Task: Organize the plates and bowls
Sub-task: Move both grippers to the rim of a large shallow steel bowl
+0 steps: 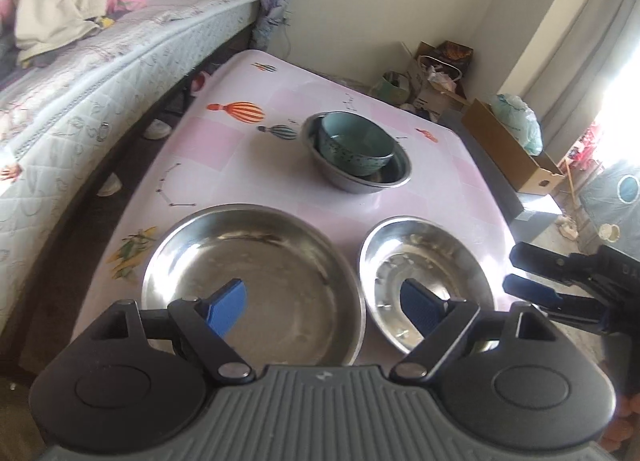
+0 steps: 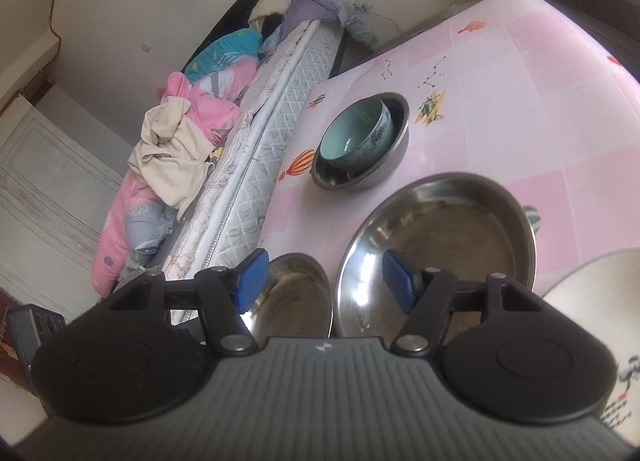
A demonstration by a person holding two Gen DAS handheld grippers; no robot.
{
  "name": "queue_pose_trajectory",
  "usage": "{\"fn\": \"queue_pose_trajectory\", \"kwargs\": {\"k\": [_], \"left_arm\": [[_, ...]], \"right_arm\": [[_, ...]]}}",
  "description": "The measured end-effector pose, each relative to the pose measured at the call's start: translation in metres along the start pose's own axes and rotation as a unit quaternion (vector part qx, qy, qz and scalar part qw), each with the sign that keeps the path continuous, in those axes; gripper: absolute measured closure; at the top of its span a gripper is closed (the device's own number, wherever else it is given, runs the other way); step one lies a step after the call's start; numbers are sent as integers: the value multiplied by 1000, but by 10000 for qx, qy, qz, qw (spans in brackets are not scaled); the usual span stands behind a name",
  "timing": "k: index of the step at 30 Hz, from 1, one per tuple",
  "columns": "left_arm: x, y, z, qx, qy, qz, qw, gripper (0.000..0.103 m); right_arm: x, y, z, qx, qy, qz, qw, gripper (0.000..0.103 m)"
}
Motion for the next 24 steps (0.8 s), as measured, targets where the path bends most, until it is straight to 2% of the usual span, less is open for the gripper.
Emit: {"fn": "queue_pose_trajectory", "kwargs": {"k": [6,13,19,24], "left_arm": [[-14,37,-29,-190,-216,522,9982,17],[-5,68,-63,-489,-48,831,9953,17],[7,78,-75,-537,35,954,9940,17],[15,80,-74,-482,1,1024,9936,17]], "right_arm": [[11,6,-52,313,207,147,9992,40],[33,14,-97,464,552,220,9972,40],[54,15,-117,447,759,34,9961,40],[71,20,-123,253,717,-168,9970,40]]}}
Point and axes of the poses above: each gripper's, at about its wrist camera, not at the fingertips, and x roughly the way its jaws point, y to its left, z to its top, the point moved 6 cm from there along x, roughly the way its jaws point, and after that the axes turned 8 degrees about z, right-handed, at the moved point
